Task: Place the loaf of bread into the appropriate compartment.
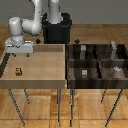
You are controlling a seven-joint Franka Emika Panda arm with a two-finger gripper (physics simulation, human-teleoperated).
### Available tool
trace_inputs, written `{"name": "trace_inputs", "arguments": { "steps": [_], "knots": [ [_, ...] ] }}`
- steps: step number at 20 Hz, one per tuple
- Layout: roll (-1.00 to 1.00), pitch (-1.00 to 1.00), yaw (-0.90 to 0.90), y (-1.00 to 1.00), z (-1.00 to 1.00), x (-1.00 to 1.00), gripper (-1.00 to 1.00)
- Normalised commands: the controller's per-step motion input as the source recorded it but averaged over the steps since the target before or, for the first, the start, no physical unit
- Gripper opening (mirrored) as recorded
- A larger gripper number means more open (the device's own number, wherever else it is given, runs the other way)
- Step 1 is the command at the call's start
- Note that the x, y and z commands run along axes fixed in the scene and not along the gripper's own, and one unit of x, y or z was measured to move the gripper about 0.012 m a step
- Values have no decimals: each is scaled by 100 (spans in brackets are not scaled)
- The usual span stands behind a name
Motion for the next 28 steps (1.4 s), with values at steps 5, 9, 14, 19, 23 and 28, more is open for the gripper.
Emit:
{"name": "trace_inputs", "arguments": {
  "steps": [5, 9, 14, 19, 23, 28],
  "knots": [
    [0, 0, 0, -47, 0, 20, 100],
    [0, 0, 0, 0, -75, 0, 100],
    [0, 0, 0, 0, -100, 0, 100],
    [0, 0, 0, 0, -100, 0, 100],
    [0, 0, 0, 0, -25, 0, -100],
    [0, 0, 0, 0, 20, 0, -100]
  ]
}}
